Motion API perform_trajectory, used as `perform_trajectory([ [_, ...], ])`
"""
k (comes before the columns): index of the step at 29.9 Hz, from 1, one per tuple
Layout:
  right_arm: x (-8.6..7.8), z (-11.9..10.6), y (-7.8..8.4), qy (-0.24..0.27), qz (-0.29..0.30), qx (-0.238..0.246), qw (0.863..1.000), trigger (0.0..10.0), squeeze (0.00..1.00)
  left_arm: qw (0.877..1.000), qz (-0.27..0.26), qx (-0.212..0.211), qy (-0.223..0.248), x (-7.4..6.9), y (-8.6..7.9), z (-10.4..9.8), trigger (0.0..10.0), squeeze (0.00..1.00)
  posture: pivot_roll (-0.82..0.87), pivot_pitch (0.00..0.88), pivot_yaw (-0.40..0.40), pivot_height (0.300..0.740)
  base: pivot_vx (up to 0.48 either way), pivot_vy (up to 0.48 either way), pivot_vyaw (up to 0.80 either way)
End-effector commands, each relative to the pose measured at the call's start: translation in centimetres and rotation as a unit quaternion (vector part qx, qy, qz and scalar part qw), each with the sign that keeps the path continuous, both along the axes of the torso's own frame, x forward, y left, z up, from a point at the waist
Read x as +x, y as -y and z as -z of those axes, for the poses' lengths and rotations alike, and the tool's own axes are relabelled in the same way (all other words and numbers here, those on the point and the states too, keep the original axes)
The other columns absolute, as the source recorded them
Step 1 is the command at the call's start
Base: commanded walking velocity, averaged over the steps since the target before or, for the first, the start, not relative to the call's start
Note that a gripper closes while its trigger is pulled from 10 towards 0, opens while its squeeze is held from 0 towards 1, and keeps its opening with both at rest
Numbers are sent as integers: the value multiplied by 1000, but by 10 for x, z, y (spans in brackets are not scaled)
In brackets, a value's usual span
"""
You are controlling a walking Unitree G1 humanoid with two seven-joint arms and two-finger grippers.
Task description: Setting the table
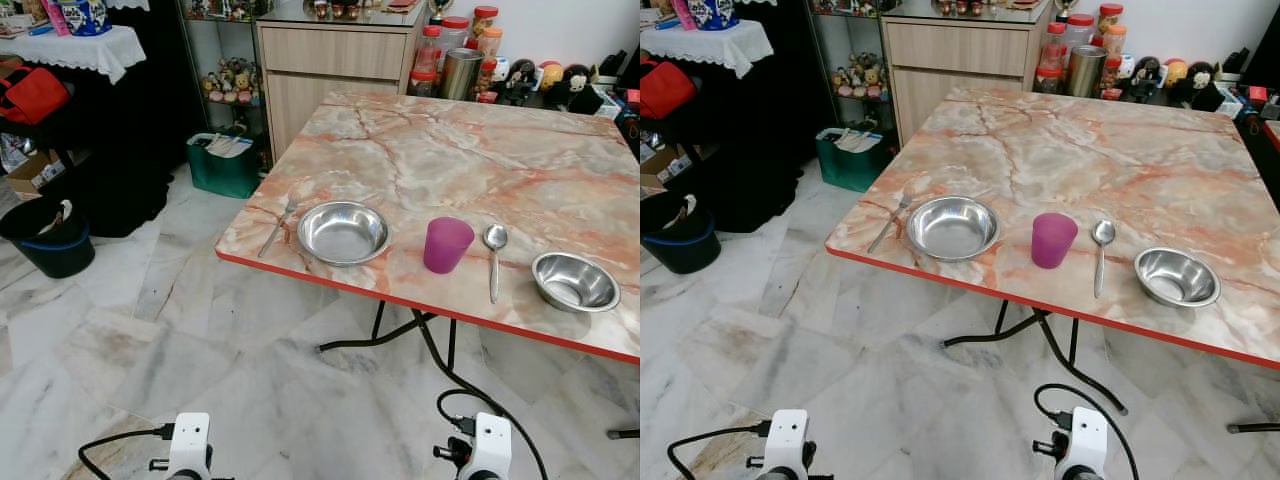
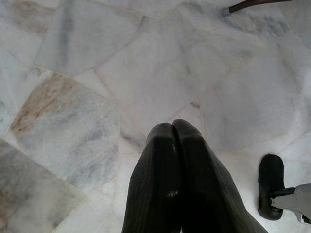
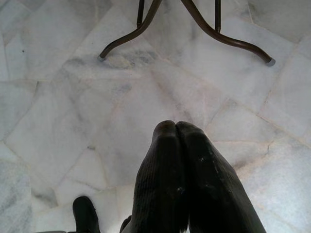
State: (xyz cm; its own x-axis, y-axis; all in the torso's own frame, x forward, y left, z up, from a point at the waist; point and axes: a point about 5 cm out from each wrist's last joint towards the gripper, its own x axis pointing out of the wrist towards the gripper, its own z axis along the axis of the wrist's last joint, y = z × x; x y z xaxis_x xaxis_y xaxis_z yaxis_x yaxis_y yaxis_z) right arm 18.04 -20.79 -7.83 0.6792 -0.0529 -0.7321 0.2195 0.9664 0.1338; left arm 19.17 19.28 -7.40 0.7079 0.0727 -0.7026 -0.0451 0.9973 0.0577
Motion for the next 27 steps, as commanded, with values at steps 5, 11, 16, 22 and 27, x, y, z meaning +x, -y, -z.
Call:
perform_trajectory([
  [5, -4, 3, -1, -11, 5, 4, 1000, 10000, 0, 1000, 1, 4, -13, -4, -2, 2, 10000, 0, -26, 0, 2, 740, 0, 0, 0],
  [11, 2, 3, -20, -11, -19, 21, 1000, 10000, 0, 1000, 9, -4, -29, -5, 12, 6, 10000, 0, -6, 0, -25, 740, 0, 0, 0],
  [16, 2, 3, -22, -10, -20, 22, 1000, 10000, 0, 1000, 8, -4, -29, -6, 12, 6, 10000, 0, -6, 0, -25, 740, 0, 0, 0],
  [22, 2, 3, -22, -11, -21, 22, 999, 10000, 0, 1000, 8, -2, -30, -6, 11, 6, 10000, 0, -4, 0, -22, 740, 0, 0, 0],
  [27, 2, 4, -23, -16, -23, 22, 999, 10000, 0, 999, 10, -1, -31, -6, 10, 6, 10000, 0, -6, 0, -19, 740, 0, 0, 0],
])
